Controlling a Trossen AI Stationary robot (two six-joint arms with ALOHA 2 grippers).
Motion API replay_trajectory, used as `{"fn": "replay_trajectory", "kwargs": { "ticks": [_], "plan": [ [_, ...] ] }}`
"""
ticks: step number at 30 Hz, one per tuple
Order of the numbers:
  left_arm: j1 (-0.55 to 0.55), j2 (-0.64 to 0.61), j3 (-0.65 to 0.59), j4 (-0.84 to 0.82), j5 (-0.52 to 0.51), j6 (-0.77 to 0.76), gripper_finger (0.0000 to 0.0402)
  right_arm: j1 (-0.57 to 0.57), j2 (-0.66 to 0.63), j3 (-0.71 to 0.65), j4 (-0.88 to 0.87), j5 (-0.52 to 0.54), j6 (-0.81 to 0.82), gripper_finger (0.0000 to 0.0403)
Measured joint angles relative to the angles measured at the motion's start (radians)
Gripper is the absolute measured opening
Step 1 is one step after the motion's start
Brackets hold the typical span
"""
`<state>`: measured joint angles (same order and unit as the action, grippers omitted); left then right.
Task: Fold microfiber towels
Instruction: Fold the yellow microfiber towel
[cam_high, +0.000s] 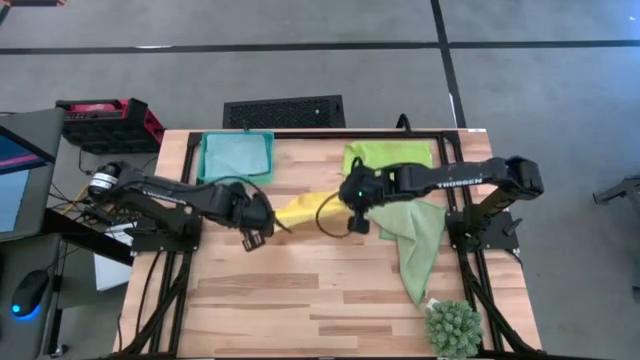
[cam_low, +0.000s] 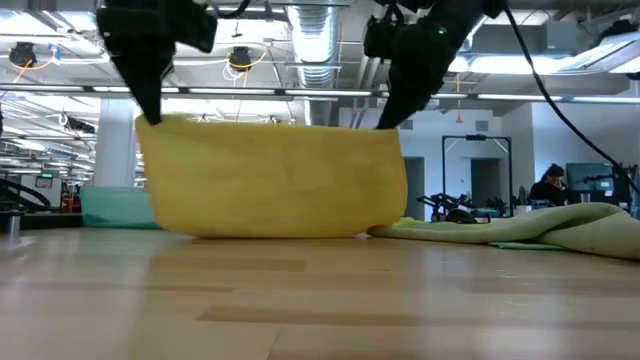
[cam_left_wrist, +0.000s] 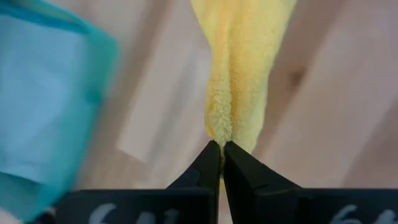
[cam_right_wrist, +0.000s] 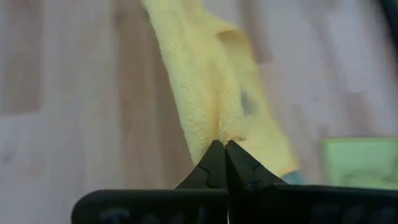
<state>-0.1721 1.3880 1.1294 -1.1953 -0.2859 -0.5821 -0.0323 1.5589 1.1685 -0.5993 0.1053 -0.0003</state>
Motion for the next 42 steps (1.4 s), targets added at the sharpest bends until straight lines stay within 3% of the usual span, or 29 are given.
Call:
{"fn": "replay_trajectory", "kwargs": {
  "ticks": [9,23,31,42],
  "plan": [
    [-0.119,0.0,-0.149,0.244,0.144,-0.066,0.0,0.125,0.0,-0.076,0.013,-0.082,0.089,0.0004],
    [-0.184,0.008,-0.318,0.567,0.213,-0.077,0.0,0.183,0.0,-0.183,0.125,-0.13,0.202,0.0005],
    [-0.2,0.008,-0.321,0.591,0.229,-0.032,0.0,0.196,0.0,-0.185,0.126,-0.201,0.202,0.0006],
    [-0.2,0.051,-0.321,0.597,0.24,-0.055,0.0012,0.196,0.0,-0.185,0.123,-0.213,0.177,0.0014]
  ]
}}
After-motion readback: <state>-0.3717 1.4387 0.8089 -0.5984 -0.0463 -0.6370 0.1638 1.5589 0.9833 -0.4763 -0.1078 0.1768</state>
